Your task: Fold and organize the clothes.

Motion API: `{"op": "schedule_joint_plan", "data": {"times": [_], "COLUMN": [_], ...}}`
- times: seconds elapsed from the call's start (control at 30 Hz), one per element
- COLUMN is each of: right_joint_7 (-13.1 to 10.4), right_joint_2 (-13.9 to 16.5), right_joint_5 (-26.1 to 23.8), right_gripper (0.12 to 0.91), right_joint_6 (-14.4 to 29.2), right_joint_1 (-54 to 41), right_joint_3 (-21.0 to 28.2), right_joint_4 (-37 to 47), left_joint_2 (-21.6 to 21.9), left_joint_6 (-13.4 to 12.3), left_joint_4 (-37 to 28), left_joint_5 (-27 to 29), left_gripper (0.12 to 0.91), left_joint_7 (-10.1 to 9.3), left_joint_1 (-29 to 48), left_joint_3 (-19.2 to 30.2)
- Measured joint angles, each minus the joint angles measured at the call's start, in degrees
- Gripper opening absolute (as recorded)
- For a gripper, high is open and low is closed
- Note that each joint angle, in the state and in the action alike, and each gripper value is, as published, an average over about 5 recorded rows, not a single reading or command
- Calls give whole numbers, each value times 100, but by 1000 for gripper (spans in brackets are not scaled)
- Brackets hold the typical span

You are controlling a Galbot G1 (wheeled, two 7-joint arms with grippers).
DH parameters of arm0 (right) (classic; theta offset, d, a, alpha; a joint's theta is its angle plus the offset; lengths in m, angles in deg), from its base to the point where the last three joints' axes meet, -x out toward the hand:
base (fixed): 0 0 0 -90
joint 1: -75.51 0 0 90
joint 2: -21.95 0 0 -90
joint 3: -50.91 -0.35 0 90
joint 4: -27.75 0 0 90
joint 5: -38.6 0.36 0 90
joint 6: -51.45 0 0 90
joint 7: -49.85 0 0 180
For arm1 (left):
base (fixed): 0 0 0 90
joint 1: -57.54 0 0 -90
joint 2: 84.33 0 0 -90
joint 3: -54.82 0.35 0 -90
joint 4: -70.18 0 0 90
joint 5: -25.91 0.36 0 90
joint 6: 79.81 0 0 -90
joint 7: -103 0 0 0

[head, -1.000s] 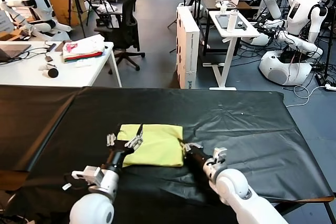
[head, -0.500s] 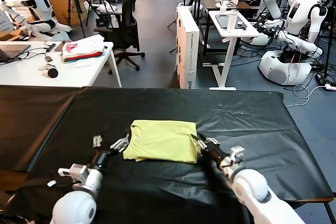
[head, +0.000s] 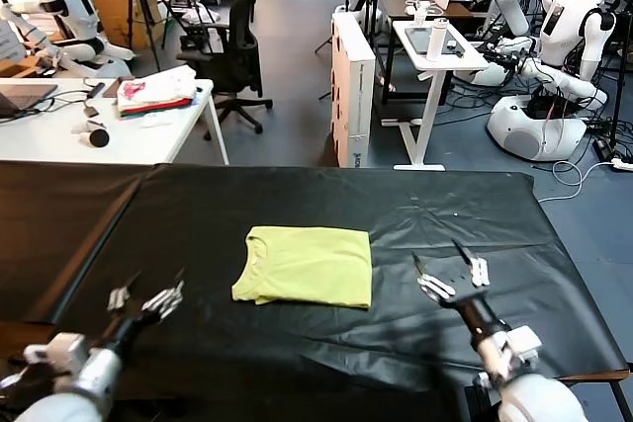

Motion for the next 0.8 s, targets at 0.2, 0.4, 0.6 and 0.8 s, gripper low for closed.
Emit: {"op": "schedule_joint_plan", "data": {"times": [0.2,0.4,0.6,0.8], "right_joint_7": [-232,-408,-418,-533], "right_joint_2": [-273,-471,-578,-701], "right_joint_5": [-348,-232,-186,-193], "right_gripper": [907,907,907,907], "right_joint_6": [-326,-711,-771,-708], "right_joint_1": [1246,2081,2298,2418], "right_joint_3": [-569,-777,-767,-707], "right_joint_4": [-529,-912,-1047,-1104], "left_joint_2": [27,60,60,90], "left_joint_6": [40,-151,-270,-138], "left_joint_4": [513,812,954,987], "left_joint_5": [-125,-149,-164,-175], "left_gripper": [907,907,907,907], "left_joint_7": [-308,-518,-527,-512], "left_joint_1": [-1210,-1903,-2237,-2317], "left_joint_3": [-384,-532,-597,-495]}}
